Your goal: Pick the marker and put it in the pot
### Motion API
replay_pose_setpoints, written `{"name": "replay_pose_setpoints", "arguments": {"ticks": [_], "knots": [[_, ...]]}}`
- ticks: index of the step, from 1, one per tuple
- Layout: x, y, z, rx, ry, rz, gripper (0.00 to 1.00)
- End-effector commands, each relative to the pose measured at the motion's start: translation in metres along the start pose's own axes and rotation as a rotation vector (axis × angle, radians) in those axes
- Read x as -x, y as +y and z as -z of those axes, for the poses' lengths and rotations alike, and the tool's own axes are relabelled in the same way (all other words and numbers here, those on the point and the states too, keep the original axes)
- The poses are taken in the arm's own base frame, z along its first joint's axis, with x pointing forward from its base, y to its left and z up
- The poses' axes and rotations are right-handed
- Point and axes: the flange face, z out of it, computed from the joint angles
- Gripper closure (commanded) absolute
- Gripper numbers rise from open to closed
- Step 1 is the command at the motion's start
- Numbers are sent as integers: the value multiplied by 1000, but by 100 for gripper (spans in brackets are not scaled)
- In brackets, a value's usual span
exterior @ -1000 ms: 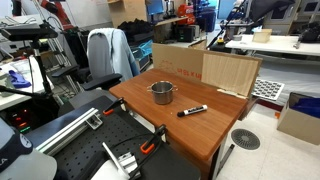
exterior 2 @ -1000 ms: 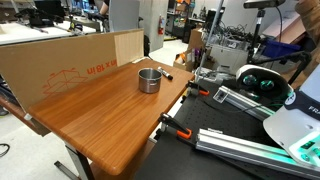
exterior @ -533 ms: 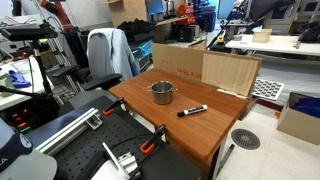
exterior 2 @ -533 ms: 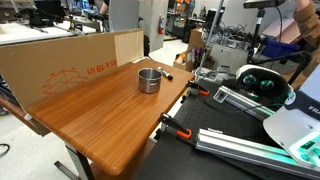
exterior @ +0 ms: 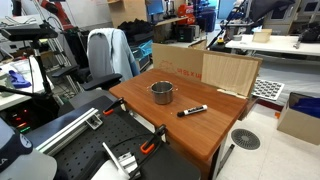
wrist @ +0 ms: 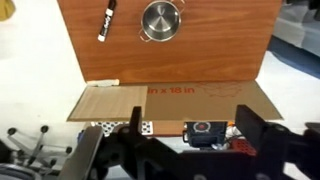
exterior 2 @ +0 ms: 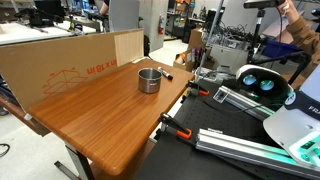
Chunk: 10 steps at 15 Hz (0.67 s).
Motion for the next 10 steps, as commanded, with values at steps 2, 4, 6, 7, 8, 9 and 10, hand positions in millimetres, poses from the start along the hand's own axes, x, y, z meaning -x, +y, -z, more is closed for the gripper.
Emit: {"name": "replay_pose_setpoints", "arguments": {"ticks": [2, 4, 6, 7, 8, 9, 10], "knots": [[27, 51, -25, -17, -5, -71, 0], [37, 81, -43, -12, -1, -127, 0], [45, 108, -64, 1, 0, -173, 0], [48, 118, -72, 20, 12, -186, 0], [52, 128, -82, 34, 28, -193, 0], [56, 134, -92, 37, 38, -207, 0], [60, 142, -105, 26, 43, -227, 0]]}}
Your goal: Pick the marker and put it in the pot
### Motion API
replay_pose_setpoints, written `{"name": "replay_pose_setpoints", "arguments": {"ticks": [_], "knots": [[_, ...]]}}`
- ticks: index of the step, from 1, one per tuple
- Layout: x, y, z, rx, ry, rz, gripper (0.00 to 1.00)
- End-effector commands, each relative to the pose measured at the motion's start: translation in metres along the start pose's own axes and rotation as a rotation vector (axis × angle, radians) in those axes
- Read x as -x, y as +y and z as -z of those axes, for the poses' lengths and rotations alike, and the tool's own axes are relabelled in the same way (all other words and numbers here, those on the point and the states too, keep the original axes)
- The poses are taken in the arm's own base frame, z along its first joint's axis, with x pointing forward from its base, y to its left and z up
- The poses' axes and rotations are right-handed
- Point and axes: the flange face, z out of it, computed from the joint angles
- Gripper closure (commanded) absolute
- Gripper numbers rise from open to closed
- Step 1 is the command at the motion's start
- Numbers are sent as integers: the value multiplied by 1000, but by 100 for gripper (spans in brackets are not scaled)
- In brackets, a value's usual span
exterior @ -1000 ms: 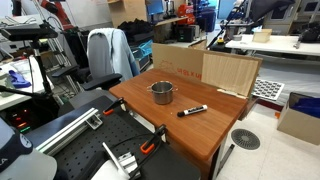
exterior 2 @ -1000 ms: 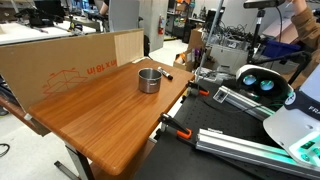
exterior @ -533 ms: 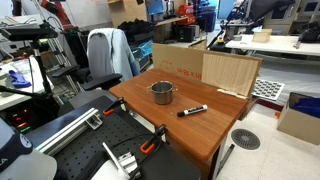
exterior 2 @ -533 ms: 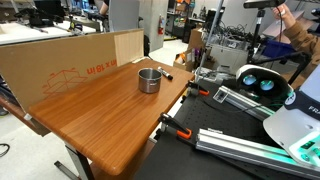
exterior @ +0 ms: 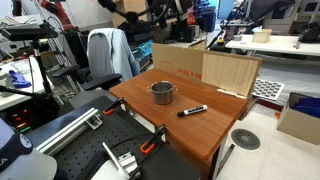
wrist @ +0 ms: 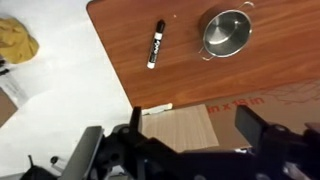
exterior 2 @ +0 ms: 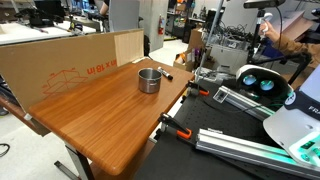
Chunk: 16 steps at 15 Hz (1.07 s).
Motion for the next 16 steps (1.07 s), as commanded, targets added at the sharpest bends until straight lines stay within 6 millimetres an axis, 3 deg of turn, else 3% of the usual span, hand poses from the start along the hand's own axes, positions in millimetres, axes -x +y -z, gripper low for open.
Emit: {"name": "replay_pose_setpoints", "arguments": {"ticks": [1, 4, 10, 16], "knots": [[3, 14, -32, -3, 43, -29, 0], [6, 23, -76, 0, 46, -75, 0], [-1, 18, -158, 3, -2, -97, 0], [1, 19, -217, 16, -70, -119, 0]]}}
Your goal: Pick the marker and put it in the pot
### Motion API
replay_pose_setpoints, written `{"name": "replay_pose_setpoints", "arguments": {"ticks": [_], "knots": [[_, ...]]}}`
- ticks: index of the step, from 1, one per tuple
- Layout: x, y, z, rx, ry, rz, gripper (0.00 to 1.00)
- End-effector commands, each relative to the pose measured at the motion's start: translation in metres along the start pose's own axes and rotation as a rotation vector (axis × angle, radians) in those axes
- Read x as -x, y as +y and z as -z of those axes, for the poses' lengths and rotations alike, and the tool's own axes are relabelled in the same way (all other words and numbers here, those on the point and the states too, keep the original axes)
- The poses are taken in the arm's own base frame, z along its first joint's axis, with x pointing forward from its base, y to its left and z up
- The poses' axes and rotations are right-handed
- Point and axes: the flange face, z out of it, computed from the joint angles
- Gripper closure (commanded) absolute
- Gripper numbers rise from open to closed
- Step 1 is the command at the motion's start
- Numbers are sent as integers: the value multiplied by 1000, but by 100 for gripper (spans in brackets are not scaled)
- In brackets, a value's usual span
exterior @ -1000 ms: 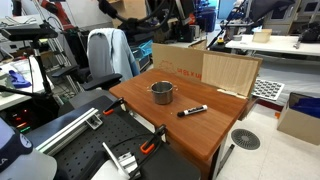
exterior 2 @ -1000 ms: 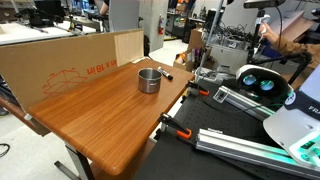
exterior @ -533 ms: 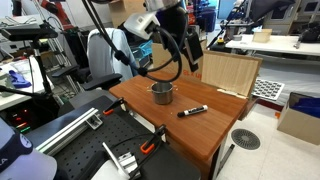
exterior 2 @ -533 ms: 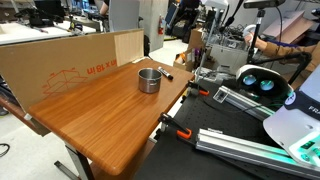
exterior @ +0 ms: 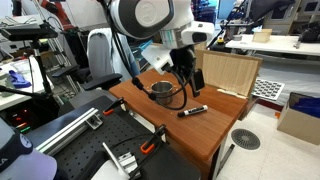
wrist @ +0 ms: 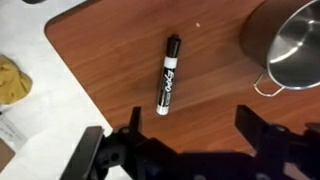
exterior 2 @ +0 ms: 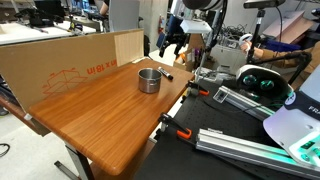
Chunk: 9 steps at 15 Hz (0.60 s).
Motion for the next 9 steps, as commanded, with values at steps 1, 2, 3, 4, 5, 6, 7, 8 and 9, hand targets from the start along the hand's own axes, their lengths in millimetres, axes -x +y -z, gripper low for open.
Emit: {"name": "replay_pose_setpoints", "arguments": {"ticks": [1, 2, 3, 4, 5, 6, 7, 8, 9], "knots": [[-9, 5, -22, 9, 22, -4, 0], [-9, 9, -29, 12, 17, -13, 0], [-9, 12, -35, 17, 13, -18, 0], [-10, 16, -41, 21, 9, -26, 0], [-11, 20, -44, 28, 9, -31, 0], [-11, 24, -51, 29, 1, -39, 0], [-12, 26, -54, 34, 2, -40, 0], [-12, 29, -61, 34, -3, -44, 0], [-12, 30, -64, 34, -9, -48, 0]]}}
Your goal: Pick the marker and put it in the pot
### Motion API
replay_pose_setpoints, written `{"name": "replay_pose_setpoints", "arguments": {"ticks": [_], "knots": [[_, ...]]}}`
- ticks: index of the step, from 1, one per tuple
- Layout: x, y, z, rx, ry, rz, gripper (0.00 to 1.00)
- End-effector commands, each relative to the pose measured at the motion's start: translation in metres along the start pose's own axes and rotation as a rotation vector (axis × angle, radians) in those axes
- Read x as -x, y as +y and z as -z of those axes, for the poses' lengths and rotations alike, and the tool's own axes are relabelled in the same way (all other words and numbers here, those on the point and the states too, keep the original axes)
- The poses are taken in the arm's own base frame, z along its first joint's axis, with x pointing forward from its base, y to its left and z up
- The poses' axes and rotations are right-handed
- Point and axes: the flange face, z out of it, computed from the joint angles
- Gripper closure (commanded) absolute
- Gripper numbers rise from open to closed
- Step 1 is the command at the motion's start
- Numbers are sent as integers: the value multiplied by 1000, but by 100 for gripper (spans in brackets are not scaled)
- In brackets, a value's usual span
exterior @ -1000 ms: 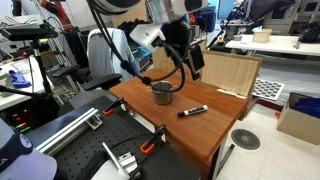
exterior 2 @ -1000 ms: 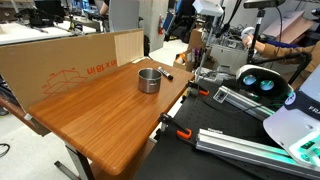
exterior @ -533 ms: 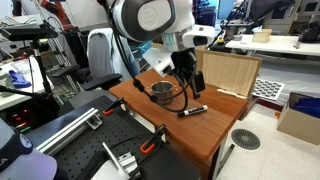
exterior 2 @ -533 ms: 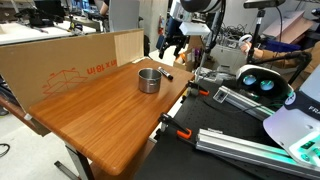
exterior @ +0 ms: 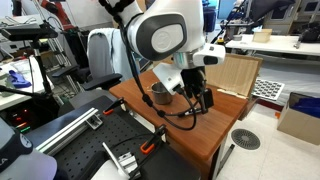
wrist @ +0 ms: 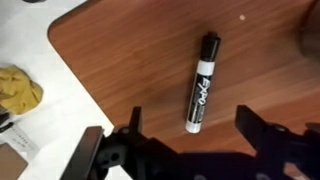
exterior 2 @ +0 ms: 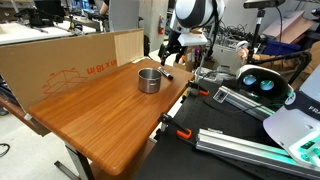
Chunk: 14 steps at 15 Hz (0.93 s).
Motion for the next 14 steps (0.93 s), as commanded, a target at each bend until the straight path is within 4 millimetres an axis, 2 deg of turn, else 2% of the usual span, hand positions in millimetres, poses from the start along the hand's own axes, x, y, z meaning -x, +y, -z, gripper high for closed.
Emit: {"name": "replay_pose_setpoints", "arguments": {"ticks": [1, 8, 9, 10, 14], "knots": [[-5, 4, -17, -1, 9, 1, 0], [-5, 6, -42, 12, -18, 8, 0], [-5, 7, -44, 10, -15, 5, 16], [-6, 7, -45, 9, -12, 2, 26], [-9, 4, -42, 5, 10, 10, 58]]}}
